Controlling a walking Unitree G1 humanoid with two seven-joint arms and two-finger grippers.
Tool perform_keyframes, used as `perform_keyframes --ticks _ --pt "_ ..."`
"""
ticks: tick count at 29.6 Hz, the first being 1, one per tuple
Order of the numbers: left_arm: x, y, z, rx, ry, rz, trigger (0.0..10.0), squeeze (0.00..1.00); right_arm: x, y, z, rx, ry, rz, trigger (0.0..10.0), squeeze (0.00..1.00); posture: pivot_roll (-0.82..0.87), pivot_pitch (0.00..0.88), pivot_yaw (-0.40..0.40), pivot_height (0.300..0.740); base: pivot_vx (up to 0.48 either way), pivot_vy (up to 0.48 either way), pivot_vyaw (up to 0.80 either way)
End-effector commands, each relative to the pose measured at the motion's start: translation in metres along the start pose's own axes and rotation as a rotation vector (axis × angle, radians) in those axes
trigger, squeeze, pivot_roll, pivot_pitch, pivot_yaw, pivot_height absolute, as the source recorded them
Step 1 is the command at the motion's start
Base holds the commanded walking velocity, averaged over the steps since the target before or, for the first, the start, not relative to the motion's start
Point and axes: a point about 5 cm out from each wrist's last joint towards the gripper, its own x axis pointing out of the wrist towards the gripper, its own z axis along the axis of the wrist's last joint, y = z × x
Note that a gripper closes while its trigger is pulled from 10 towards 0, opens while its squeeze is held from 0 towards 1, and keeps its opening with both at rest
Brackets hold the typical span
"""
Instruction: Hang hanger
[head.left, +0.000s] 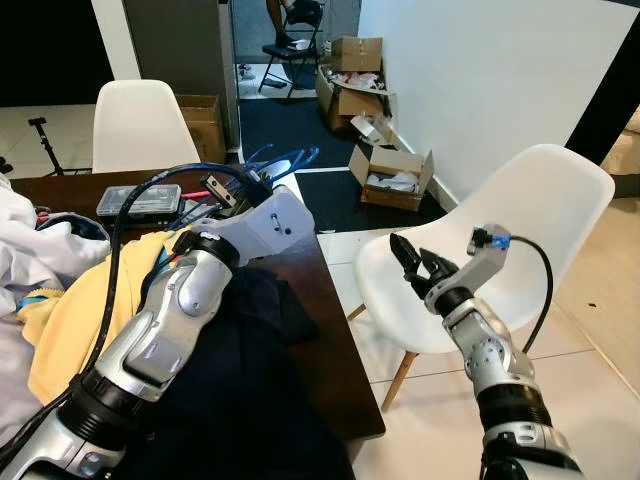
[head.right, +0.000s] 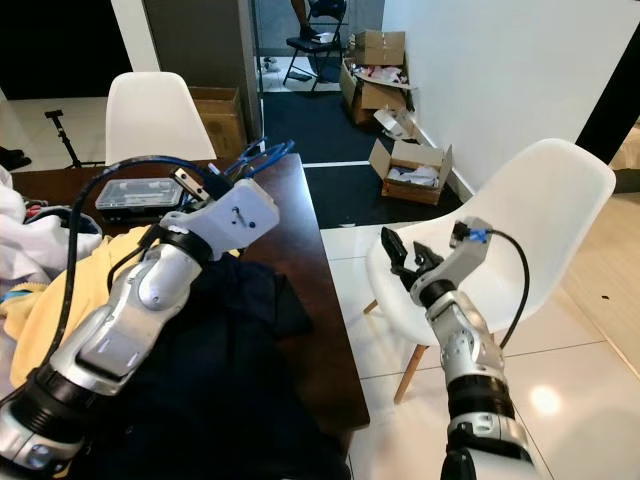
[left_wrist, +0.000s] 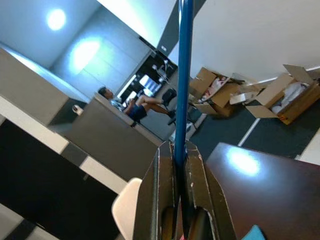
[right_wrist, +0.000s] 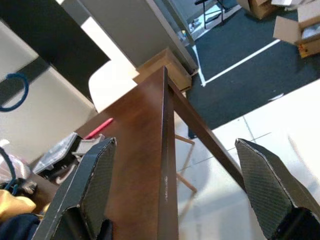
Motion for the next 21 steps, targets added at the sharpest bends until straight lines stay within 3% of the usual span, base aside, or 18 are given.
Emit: perform_keyframes --ticks 1,4,5,10,18,21 --pt "0.004 0.005 0.006 0.147 -0.067 0.014 10.0 0.00 -0.004 -0.003 0.003 0.062 -0.033 -0.002 10.0 0.00 0.05 0.038 -0.037 0.740 -0.300 0.000 0.00" --pt "0.004 0.005 0.006 0.147 -0.067 0.014 10.0 0.00 -0.004 -0.003 0.003 0.062 -0.033 -0.002 10.0 0.00 0.05 0.038 -0.037 0.740 -0.300 0.000 0.00" --pt "0.007 0.013 0.011 0.206 -0.103 0.048 10.0 0.00 -0.004 -0.003 0.003 0.075 -0.042 0.001 10.0 0.00 0.05 0.036 -0.036 0.740 -0.307 0.000 0.00" --pt "0.017 0.033 0.031 0.273 -0.199 0.124 10.0 0.00 -0.005 -0.003 0.005 0.112 -0.072 0.015 10.0 0.00 0.05 0.025 -0.032 0.740 -0.308 0.000 0.00" --pt "0.023 0.030 0.041 0.228 -0.227 0.128 10.0 0.00 -0.008 -0.007 0.011 0.167 -0.114 0.017 10.0 0.00 0.04 0.025 -0.025 0.740 -0.335 0.000 0.00" --pt "0.023 0.022 0.043 0.209 -0.229 0.115 10.0 0.00 -0.009 -0.007 0.012 0.175 -0.122 0.021 10.0 0.00 0.04 0.027 -0.025 0.740 -0.350 0.000 0.00"
